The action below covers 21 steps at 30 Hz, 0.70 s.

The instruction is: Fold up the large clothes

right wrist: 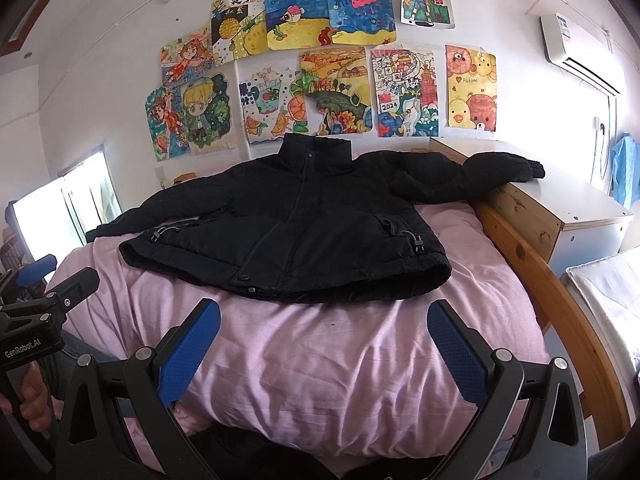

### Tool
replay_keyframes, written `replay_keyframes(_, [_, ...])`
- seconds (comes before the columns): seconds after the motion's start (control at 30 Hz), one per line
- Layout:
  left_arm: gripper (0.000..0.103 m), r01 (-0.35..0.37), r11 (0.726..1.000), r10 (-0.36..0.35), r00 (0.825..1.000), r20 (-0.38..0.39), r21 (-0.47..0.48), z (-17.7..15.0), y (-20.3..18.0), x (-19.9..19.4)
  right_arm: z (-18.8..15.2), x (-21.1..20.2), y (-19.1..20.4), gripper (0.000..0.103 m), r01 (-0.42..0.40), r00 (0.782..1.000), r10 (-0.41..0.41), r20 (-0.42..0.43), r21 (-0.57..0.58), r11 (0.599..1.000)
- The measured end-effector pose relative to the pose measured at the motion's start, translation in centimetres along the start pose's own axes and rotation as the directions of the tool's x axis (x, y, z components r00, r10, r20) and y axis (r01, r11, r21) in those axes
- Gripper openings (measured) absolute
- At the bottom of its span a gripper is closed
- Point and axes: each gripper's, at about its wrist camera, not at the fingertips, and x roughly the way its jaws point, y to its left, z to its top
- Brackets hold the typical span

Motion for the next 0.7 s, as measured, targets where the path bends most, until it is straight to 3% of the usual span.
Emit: replay_keyframes(0.7, [0.103, 0.002, 1.000, -0.002, 1.000, 0.003, -0.003, 0.02, 0.19, 0.07, -0.47, 0.18, 0.03, 0.102, -0.004, 1.000, 0.004, -0.005, 0.011, 1.000])
